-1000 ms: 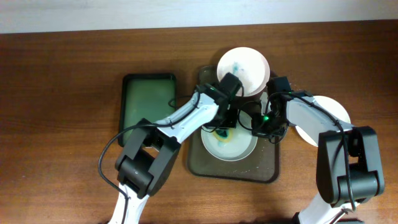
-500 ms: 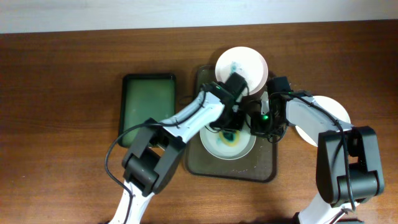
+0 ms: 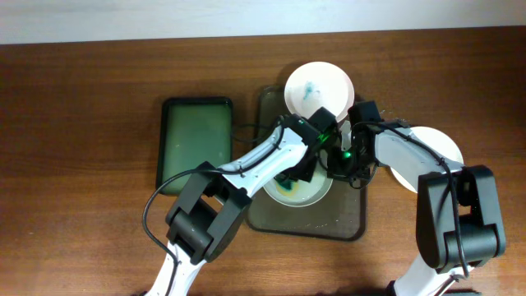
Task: Clean dirty plates on tray and stack at the side
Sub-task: 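Scrub the bottom plate held by the right gripper with the sponge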
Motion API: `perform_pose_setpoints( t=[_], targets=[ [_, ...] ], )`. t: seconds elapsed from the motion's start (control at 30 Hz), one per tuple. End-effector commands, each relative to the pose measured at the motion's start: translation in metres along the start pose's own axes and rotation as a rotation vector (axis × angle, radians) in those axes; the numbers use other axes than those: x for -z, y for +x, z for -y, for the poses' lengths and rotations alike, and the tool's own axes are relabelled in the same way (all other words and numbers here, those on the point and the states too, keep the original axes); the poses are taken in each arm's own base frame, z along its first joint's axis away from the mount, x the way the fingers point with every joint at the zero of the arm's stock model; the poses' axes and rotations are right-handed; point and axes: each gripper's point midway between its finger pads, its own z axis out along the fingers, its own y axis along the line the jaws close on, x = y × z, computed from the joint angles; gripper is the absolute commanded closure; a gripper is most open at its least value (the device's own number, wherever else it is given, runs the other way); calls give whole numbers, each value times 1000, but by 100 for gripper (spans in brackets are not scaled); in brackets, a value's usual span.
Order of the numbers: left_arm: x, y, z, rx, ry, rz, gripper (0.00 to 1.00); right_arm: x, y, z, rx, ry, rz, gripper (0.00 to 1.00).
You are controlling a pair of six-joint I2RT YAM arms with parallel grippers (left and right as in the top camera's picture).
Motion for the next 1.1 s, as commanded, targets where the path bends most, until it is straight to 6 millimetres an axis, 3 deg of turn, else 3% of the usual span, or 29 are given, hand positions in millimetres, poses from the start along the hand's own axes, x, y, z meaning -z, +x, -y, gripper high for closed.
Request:
perform_pose_setpoints(
  t=[0.0,0.1,0.2,0.3,0.37,0.47,0.6,0.77,0.87,0.93,1.07],
  targets=[
    [-20,-8,-94,70,-320,5,100,-4,-2,20,-29,84,5,96],
    [-17,-12,-109,115,-308,6,100,-4,-2,20,-29,84,4,96],
    [-18,-14,-101,131,-240,-2,100,-4,-2,20,-29,84,5,96],
    [-23,-9,-37,129,88,-61,100,-4,-2,20,-29,84,5,96],
    [-12,-8,19,47,349,-78,100,-4,-2,20,-29,84,5,96],
    [5,-3,78,-75,542,-58,100,-4,-2,20,-28,84,5,96],
    [10,6,107,-144,558,-35,100,-4,-2,20,-28,84,4,95],
    [7,10,100,-129,540,-64,100,-4,-2,20,-28,84,4,96],
    [0,7,78,-96,463,-68,100,-4,-2,20,-29,84,5,96],
    [-9,1,41,-55,316,-55,100,-4,-2,20,-29,84,4,96],
    [-12,-18,-68,44,-95,12,100,-4,-2,20,-28,84,4,96]
  ],
)
